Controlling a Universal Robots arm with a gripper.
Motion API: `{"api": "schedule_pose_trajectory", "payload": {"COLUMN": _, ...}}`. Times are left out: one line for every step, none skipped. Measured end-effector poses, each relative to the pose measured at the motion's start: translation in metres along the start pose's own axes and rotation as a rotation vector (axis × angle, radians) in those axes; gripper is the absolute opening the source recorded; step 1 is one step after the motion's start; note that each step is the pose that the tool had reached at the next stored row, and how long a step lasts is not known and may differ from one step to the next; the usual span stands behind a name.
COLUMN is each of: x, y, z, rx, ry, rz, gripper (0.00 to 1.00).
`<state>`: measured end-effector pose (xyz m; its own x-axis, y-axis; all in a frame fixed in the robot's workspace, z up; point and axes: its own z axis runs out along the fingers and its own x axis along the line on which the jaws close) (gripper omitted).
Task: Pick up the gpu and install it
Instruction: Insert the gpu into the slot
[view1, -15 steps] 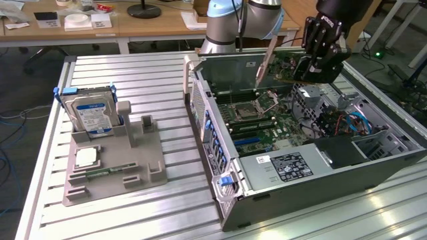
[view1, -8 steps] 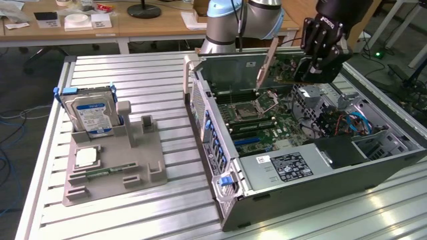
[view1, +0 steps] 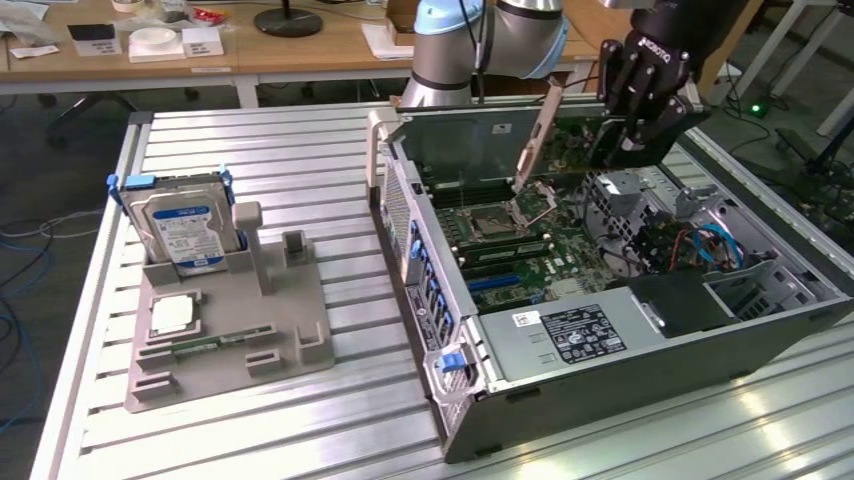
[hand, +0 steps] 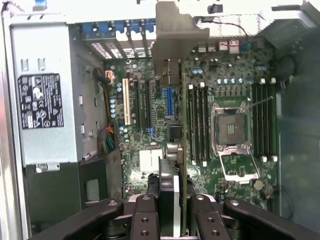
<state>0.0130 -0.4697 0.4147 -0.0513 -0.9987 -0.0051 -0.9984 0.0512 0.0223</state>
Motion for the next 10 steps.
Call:
{"api": "schedule_pose_trajectory", "payload": {"x": 0.000, "y": 0.0000, "z": 0.0004, "rx": -0.0001, "ry": 0.0002, "rz": -0.012, "gripper": 0.28}}
{"api": "schedule_pose_trajectory", "payload": {"x": 0.001, "y": 0.0001, "z": 0.0010, "rx": -0.0001, "ry": 0.0003, "rz": -0.020, "gripper": 0.28}}
{"api": "schedule_pose_trajectory", "payload": {"x": 0.001, "y": 0.0008, "z": 0.0024, "rx": -0.0001, "ry": 0.0004, "rz": -0.022, "gripper": 0.28}}
{"api": "schedule_pose_trajectory", "payload": {"x": 0.002, "y": 0.0010, "z": 0.0042, "rx": -0.0001, "ry": 0.0004, "rz": -0.022, "gripper": 0.28}}
{"api": "schedule_pose_trajectory", "payload": {"x": 0.002, "y": 0.0011, "z": 0.0060, "rx": -0.0001, "ry": 0.0004, "rz": -0.022, "gripper": 0.28}}
{"api": "schedule_pose_trajectory", "payload": {"x": 0.002, "y": 0.0011, "z": 0.0079, "rx": -0.0002, "ry": 0.0005, "rz": -0.022, "gripper": 0.28}}
{"api": "schedule_pose_trajectory", "payload": {"x": 0.003, "y": 0.0011, "z": 0.0096, "rx": -0.0009, "ry": 0.0005, "rz": -0.022, "gripper": 0.28}}
{"api": "schedule_pose_trajectory", "payload": {"x": 0.003, "y": 0.0011, "z": 0.0109, "rx": -0.0015, "ry": 0.0008, "rz": -0.022, "gripper": 0.28}}
{"api": "schedule_pose_trajectory", "payload": {"x": 0.003, "y": 0.0011, "z": 0.0126, "rx": -0.0016, "ry": 0.0009, "rz": -0.022, "gripper": 0.28}}
{"api": "schedule_pose_trajectory", "payload": {"x": 0.003, "y": 0.0010, "z": 0.0143, "rx": -0.0032, "ry": 0.0014, "rz": -0.022, "gripper": 0.28}}
